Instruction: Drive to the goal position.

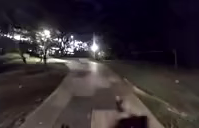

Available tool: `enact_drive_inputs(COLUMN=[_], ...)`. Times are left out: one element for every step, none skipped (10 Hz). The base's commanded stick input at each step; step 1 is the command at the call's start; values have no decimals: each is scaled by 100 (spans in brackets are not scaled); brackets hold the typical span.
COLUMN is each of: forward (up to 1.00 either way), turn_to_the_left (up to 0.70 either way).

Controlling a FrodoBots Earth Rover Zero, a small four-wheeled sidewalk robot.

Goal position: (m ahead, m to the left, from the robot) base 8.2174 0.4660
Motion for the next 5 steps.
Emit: enact_drive_inputs(forward=[45, 45, 45, 45, 45], turn_to_the_left=[0, 0, 0, 0, 0])
